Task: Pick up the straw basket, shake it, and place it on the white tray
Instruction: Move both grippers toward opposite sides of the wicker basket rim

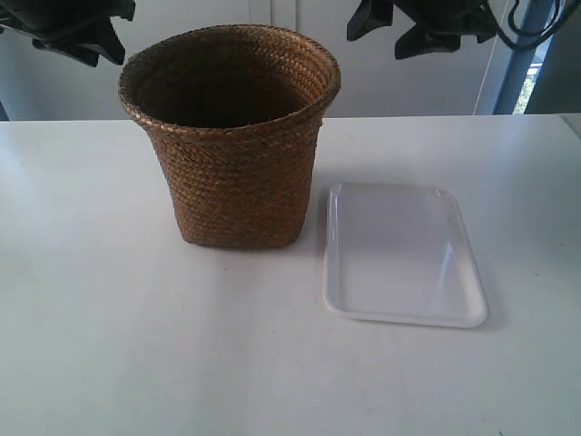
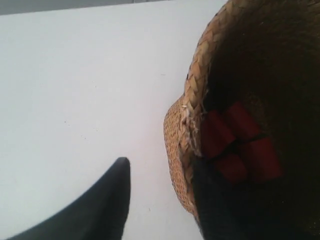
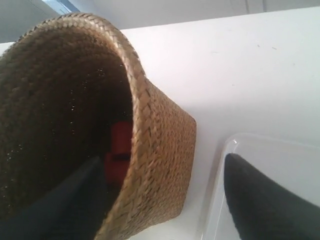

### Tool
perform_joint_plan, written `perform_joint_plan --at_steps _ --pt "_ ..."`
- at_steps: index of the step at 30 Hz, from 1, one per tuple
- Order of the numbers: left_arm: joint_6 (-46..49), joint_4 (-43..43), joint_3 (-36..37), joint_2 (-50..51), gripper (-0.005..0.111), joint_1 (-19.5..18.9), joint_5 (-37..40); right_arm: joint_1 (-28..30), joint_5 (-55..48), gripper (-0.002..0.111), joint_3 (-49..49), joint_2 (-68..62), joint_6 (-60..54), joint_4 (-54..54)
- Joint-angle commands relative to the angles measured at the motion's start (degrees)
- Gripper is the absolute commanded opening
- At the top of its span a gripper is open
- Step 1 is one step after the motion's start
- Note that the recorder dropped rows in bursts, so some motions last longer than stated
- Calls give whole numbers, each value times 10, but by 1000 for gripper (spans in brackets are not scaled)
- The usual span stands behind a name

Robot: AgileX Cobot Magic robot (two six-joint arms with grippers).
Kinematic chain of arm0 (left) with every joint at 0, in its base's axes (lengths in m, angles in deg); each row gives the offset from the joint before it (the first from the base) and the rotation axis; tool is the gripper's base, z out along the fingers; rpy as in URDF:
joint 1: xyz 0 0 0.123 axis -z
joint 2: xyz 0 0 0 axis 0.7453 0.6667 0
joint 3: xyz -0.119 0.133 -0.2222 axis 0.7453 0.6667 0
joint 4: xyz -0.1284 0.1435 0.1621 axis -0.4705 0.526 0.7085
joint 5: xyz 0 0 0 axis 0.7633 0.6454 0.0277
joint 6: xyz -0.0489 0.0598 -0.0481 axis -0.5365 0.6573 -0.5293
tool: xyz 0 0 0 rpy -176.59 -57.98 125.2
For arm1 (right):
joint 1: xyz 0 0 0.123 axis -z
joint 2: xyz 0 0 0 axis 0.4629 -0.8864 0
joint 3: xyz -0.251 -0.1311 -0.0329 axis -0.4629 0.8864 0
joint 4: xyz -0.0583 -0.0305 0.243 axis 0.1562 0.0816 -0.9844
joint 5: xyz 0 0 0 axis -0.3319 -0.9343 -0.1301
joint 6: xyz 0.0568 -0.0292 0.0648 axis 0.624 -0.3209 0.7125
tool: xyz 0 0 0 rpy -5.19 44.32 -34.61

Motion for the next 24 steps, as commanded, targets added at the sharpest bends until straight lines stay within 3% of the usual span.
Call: perform_joint_plan --at_steps 1,13,24 --pt "3 -12 -1 21 60 -1 -4 -1 10 68 -2 -30 -7 -4" --pt "3 -27 -1 25 61 -1 -49 -3 16 70 -18 -38 -22 -45" --pt "3 -50 -1 50 61 10 -38 -37 37 75 -23 -62 -31 -46"
